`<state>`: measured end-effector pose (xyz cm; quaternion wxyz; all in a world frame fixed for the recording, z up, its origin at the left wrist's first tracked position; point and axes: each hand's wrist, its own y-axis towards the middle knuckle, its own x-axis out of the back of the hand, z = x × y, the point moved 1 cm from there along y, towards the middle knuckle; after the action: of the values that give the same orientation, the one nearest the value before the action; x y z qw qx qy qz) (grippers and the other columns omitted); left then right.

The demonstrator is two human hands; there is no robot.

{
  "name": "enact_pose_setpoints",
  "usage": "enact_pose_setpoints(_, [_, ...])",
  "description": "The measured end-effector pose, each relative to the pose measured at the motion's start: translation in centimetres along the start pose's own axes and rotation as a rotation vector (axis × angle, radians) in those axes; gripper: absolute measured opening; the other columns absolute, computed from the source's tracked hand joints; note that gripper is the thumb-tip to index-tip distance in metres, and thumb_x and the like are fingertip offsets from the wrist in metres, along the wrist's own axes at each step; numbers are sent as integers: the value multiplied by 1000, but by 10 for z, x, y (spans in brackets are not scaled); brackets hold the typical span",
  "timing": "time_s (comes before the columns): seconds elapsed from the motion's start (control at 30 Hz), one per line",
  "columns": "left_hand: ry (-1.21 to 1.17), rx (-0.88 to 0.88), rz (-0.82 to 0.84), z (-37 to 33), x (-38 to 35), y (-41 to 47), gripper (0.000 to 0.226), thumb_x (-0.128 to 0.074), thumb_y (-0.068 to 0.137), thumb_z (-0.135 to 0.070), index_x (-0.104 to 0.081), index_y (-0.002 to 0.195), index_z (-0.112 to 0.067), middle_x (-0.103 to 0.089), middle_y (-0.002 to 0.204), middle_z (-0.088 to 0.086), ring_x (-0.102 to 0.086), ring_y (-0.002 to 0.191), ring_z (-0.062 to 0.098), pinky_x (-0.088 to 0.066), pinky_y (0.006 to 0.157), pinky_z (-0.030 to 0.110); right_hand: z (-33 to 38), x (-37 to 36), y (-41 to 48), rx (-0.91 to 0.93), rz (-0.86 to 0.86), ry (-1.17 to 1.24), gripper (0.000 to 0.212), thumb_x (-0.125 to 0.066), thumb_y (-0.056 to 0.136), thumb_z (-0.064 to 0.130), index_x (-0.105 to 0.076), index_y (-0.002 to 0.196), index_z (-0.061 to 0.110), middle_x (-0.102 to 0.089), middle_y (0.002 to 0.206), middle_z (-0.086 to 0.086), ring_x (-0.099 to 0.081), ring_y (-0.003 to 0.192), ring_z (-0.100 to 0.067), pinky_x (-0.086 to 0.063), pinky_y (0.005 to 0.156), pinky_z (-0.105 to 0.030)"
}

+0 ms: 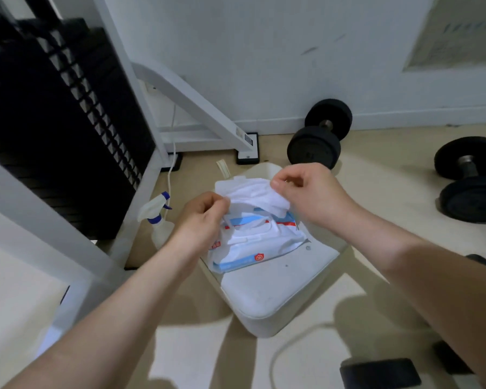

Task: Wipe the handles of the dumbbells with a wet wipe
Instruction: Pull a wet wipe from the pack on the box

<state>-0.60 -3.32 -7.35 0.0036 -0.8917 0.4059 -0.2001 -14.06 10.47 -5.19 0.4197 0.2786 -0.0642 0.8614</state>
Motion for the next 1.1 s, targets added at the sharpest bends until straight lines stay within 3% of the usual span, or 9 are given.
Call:
enact_pose_setpoints(0.2, [-112,0,48,-2,20,-8,24,-76,78,-23,-69,100,-29,-71,89,-2,-66,87,17,-49,76,26,-12,35,7,-347,-20,410,17,-64,88,19,-55,74,17,-43,65,-2,-31,55,-16,-25,50,-25])
enact_pose_setpoints(0.3, [158,-120,76,-16,17,-13,22,-71,82,-13,-70,99,-27,-70,88,-7,-61,72,18,-54,68,31,-9,44,5,-176,34,11,20,-59,80,3,-58,83,23,-46,64,1,-39,55,-16,-32,49,-25])
enact_pose_setpoints(0.4, [335,-155,67,-27,7,-12,19,-65,82,-7,-69,95,-21,-63,91,-5,-56,59,16,-49,46,19,13,22,-6,20,299,-450,30,-53,82,12,-67,95,35,-53,75,6,-52,73,-16,-40,61,-25])
enact_pose_setpoints(0.53, [116,-77,33,-25,1,-7,28,-57,77,7,-67,83,-19,-56,73,-1,-48,52,14,-43,52,24,17,-20,-28,79,528,-673,44,-43,87,16,-58,122,36,-57,116,6,-51,108,-20,-42,80,-30])
enact_pose_setpoints(0.7, [104,-135,65,-20,-3,-6,30,-58,77,8,-66,84,-19,-58,74,0,-51,58,16,-46,55,25,15,-34,-30,83,641,-666,54,-38,84,8,-50,126,40,-55,104,8,-46,84,-14,-37,70,-27])
enact_pose_setpoints(0.8, [151,-158,16,-16,-8,-3,21,-63,80,0,-65,86,-19,-65,73,0,-56,60,14,-43,50,18,11,-14,-18,-95,634,-190,54,-43,82,1,-65,114,38,-50,86,6,-40,60,-13,-33,52,-18])
enact_pose_setpoints(0.87, [311,-202,23,-9,-14,-4,12,-68,81,-13,-65,84,-24,-68,73,-3,-59,62,12,-44,57,21,1,6,-9,-194,491,77,48,-47,77,-2,-73,96,34,-51,80,-4,-42,65,-19,-37,60,-25])
enact_pose_setpoints(1.0, [821,-580,162,7,-27,-16,19,-56,82,-22,-54,63,-23,-52,61,-6,-50,63,18,-45,61,32,-8,10,-7,-131,562,-81,52,-47,76,4,-68,100,44,-60,101,-3,-56,76,-28,-49,67,-31])
enact_pose_setpoints(1.1, [791,-663,253,4,-19,-19,15,-49,76,-20,-53,62,-22,-51,66,-4,-49,69,21,-45,66,35,-9,-2,-15,-78,674,-227,66,-40,78,5,-56,117,56,-54,97,10,-50,70,-21,-46,62,-29])
